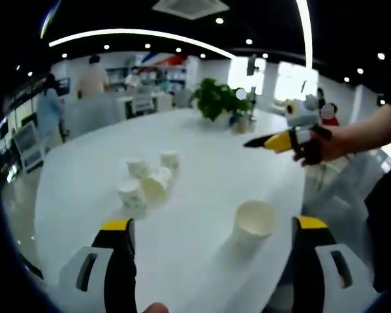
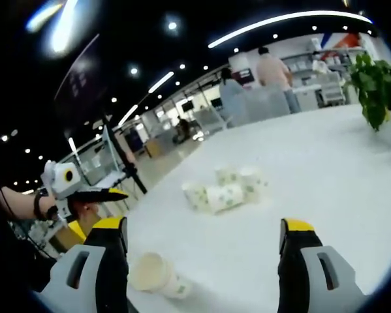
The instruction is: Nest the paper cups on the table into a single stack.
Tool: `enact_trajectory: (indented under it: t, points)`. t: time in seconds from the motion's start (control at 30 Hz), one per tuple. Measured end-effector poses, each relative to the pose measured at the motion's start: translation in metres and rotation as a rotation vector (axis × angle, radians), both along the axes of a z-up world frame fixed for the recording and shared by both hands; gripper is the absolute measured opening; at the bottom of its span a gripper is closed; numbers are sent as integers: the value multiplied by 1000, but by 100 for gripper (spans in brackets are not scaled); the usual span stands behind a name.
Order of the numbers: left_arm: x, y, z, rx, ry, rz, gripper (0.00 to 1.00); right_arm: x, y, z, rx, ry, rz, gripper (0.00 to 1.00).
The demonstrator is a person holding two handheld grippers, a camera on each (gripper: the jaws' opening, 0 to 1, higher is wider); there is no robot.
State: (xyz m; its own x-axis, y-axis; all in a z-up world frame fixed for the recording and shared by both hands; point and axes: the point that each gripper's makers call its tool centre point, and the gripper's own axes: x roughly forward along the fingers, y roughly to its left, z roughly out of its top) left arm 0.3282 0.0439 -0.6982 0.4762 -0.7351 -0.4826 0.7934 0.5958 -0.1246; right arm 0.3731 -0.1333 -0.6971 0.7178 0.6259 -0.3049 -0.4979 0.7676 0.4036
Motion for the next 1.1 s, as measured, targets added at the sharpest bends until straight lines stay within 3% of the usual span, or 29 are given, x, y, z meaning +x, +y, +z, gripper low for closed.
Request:
enact_trajectory:
  t: [0.1,0.37,0.6,1.0,1.1]
  points:
    - [0,0,-1,-10,6,10,99,3,2,1,-8,-1,5,95]
    - [2,-2,0,-41,4,35,99,16,7,-4,-158,-14,40,92]
    - [4,2,-1,-51,5,57,99,37,22,-3,-205,-27,86,89]
    - [5,7,-7,-78,21,109,99,67,62,-22,-427,-90,282,77]
    - [5,7,-8,-85,26,125,99,74,72,-26,-435,-80,304,71]
